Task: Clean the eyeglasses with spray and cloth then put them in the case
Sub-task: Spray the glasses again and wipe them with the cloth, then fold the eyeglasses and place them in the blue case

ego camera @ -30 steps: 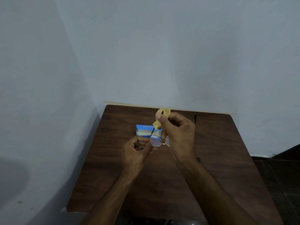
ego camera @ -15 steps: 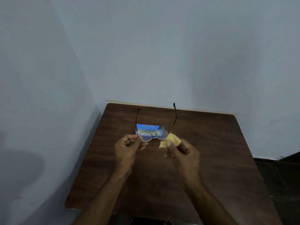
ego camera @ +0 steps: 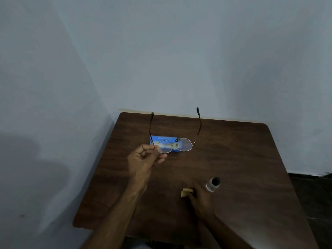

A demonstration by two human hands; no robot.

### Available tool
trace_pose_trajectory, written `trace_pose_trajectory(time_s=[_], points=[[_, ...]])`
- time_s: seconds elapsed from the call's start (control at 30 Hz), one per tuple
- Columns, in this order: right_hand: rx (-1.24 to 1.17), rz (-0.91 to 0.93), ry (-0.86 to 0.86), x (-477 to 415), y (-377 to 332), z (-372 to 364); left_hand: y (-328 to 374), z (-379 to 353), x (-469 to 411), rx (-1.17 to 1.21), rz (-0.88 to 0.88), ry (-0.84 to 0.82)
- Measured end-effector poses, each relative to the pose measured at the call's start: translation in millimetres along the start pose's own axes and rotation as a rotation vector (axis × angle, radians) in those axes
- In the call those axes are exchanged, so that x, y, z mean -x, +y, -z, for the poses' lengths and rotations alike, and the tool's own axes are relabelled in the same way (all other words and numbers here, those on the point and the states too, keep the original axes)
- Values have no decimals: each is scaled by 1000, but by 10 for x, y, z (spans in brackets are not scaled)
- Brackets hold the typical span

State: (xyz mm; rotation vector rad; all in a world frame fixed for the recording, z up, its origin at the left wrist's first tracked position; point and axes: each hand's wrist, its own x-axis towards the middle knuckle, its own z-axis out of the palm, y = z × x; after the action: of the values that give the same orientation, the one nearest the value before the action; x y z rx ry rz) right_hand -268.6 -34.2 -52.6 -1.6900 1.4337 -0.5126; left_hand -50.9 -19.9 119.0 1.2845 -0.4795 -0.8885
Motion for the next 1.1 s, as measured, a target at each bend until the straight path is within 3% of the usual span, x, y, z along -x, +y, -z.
trace_pose_trajectory(time_s=[0.2,0.33,0.5,0.6,0.67,0.93,1.1], points=[[136,64,-54,-171,322,-127,-14,-20,38,-18,-2,9],[192,131,-16,-24,-2,-7,-1,-35,51,-31,1,24],[-247,196,292,188,-794,431,14,-61,78,-39,9,34],[-500,242,379,103,-1259,782,5,-100,102,-59,8,15],[-544,339,441,-4,-1443,964,-4,-148,111,-69,6,3],[-264,646,552,-316,-1483,1172,5,-286,82,-74,-11,-31],[55,837,487,-379,-1490,1259,32,-353,80,-93,-32,-84]])
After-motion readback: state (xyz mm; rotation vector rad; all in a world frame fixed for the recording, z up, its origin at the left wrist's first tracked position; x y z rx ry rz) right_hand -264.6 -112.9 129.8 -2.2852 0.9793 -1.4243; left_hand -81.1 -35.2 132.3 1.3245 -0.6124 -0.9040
